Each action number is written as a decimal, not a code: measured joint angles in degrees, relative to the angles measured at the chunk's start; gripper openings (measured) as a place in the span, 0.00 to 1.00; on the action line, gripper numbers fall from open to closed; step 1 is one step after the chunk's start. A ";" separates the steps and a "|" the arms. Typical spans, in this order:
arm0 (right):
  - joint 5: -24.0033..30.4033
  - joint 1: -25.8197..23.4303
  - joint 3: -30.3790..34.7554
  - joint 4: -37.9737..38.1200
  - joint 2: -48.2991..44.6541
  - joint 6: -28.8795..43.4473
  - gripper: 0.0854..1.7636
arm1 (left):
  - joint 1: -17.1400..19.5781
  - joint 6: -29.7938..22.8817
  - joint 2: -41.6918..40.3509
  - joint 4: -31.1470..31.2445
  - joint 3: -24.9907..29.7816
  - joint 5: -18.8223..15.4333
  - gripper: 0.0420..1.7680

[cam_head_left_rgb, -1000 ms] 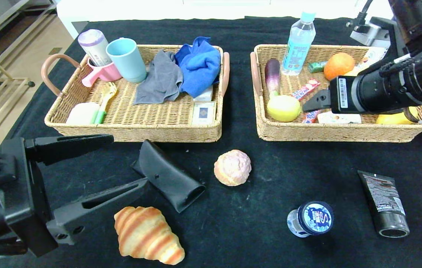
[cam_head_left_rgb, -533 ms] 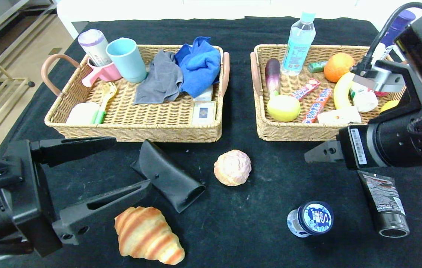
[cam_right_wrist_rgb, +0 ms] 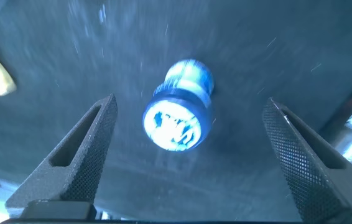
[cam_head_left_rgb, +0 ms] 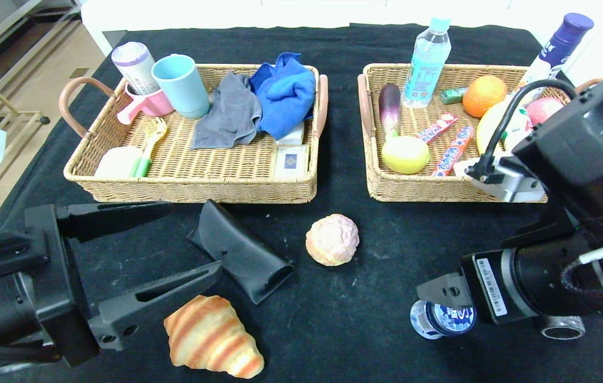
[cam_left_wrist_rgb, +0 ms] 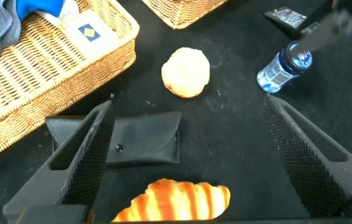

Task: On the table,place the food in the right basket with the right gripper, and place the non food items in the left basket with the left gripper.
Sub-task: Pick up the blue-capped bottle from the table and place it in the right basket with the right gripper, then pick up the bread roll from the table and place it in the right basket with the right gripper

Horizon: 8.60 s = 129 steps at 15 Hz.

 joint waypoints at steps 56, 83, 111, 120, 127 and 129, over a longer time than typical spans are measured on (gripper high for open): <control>-8.47 -3.02 -10.63 -0.27 0.89 -9.50 0.50 | -0.07 1.94 -1.00 -0.09 0.71 -0.09 0.97; -10.81 -20.72 -12.92 -48.27 15.14 -21.64 0.50 | -0.07 2.12 -1.46 -0.09 0.71 -0.11 0.97; -11.41 -15.10 -5.90 -34.82 6.21 -21.11 0.93 | -0.07 2.29 -1.22 -0.02 0.60 -0.11 0.97; -11.89 -0.35 0.61 -33.32 2.57 -16.15 0.96 | -0.05 2.29 -1.49 -0.13 0.33 -0.02 0.97; -15.47 4.55 -2.08 -33.84 11.23 -12.41 0.96 | 0.02 2.35 -3.69 -0.11 -0.15 0.17 0.97; -16.29 5.05 -3.19 -33.93 13.46 -11.51 0.96 | 0.00 2.35 -4.44 -0.05 -0.28 0.17 0.97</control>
